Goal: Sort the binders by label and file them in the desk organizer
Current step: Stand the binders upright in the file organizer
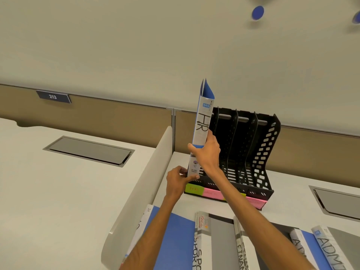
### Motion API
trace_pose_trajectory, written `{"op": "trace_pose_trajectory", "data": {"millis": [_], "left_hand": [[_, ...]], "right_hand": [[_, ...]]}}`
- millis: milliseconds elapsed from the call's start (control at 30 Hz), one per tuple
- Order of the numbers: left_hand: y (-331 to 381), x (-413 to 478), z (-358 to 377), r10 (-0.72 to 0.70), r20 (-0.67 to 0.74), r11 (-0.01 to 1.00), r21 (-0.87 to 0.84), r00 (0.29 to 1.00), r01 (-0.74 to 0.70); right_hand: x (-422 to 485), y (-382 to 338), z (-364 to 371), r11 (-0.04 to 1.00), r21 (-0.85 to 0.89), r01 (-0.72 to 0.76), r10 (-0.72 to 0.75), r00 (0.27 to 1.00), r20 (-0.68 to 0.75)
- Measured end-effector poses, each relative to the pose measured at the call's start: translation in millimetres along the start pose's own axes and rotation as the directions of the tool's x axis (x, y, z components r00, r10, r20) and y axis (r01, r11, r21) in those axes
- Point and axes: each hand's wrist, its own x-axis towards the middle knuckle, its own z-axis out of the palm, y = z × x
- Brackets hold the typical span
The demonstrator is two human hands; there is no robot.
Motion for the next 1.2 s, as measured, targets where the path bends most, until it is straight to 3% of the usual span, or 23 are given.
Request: {"op": "trace_pose_trajectory", "data": {"millis": [233,733,1033,1200], "left_hand": [[3,12,-8,0.036,-0.013,0.995,0.09,0.999,-0.035],[17,32,-15,-0.017,0.1,0.968,0.249,0.995,-0.008],[11,31,-11,0.07,0.098,0.922,0.373,0.993,-0.102],[14,36,-7,0.092,0.111,0.889,0.439,0.99,-0.132]], "right_hand": [[-2,-2,5,0.999,-0.044,-0.023,0.026,0.998,0.062],[-14,-4,4,0.992,0.016,-0.125,0.126,0.991,-0.039],[-19,4,0,0.967,0.131,-0.217,0.234,0.963,-0.134],[-22,0,4,0.991,0.014,-0.134,0.134,0.982,-0.129]]}}
